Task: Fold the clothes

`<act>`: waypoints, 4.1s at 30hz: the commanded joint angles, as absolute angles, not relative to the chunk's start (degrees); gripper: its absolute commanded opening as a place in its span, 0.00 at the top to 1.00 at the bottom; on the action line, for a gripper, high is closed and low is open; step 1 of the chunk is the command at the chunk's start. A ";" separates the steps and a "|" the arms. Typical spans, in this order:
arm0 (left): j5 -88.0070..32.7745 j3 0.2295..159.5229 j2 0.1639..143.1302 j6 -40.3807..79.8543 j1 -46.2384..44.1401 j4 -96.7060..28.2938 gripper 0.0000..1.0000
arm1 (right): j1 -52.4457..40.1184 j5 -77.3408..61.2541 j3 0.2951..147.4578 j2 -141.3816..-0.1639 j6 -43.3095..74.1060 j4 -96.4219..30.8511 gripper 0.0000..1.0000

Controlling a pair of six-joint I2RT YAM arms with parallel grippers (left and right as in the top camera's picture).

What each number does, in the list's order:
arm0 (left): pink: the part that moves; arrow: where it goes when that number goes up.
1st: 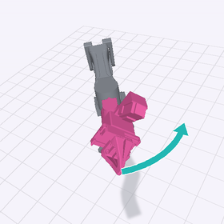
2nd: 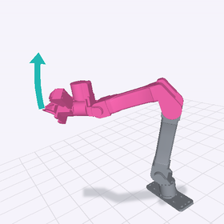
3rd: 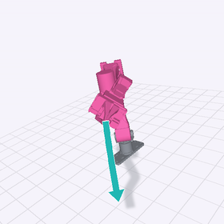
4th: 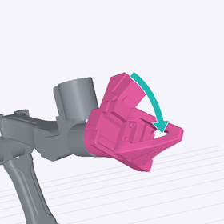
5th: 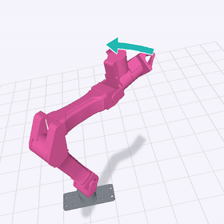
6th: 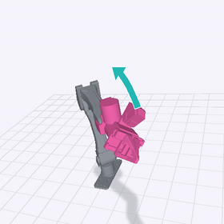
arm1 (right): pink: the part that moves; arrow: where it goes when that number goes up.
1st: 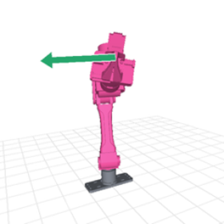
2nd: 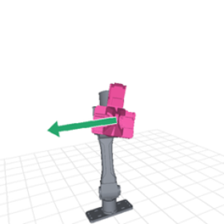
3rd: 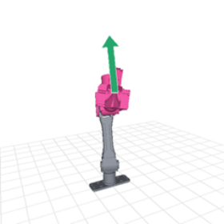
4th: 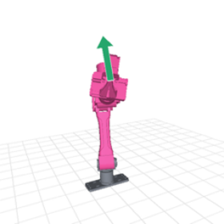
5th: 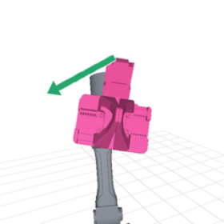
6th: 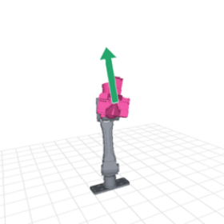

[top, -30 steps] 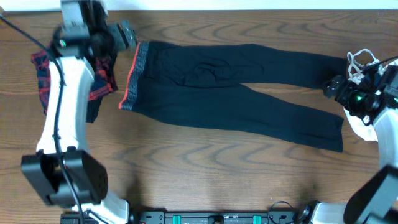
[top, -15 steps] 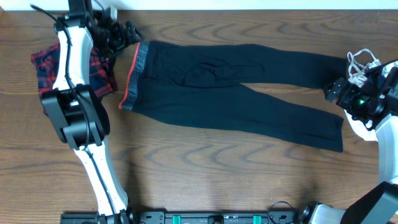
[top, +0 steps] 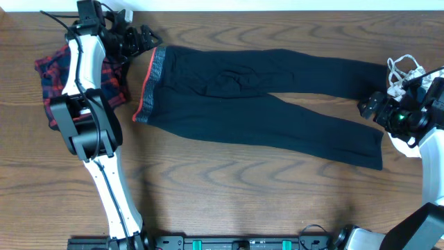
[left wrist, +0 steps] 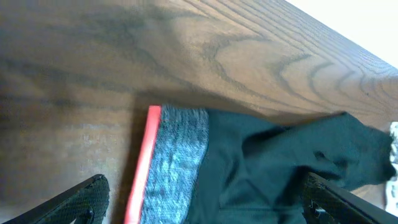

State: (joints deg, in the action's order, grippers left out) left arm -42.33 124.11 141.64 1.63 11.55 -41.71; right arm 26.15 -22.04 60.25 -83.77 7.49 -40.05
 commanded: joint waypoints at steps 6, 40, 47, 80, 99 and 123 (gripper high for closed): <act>-43.31 125.36 146.76 1.37 11.05 -38.54 0.02 | 26.50 -22.72 60.40 -83.55 6.57 -41.19 0.01; -49.45 124.92 149.88 5.23 12.34 -40.38 0.72 | 26.50 -22.50 60.40 -83.55 6.57 -41.43 0.03; -47.18 124.92 148.97 5.19 12.95 -39.94 0.73 | 26.52 -22.48 60.31 -83.57 6.59 -41.39 0.03; -45.78 124.95 148.75 5.21 8.34 -36.14 0.46 | 26.50 -22.50 60.31 -83.57 6.79 -41.63 0.06; -43.81 124.97 148.44 5.23 9.47 -37.19 0.94 | 26.50 -21.91 60.31 -83.57 6.83 -41.41 0.11; -41.47 124.95 146.12 5.17 11.90 -44.49 0.94 | 26.61 -19.94 60.34 -115.33 13.30 6.37 0.34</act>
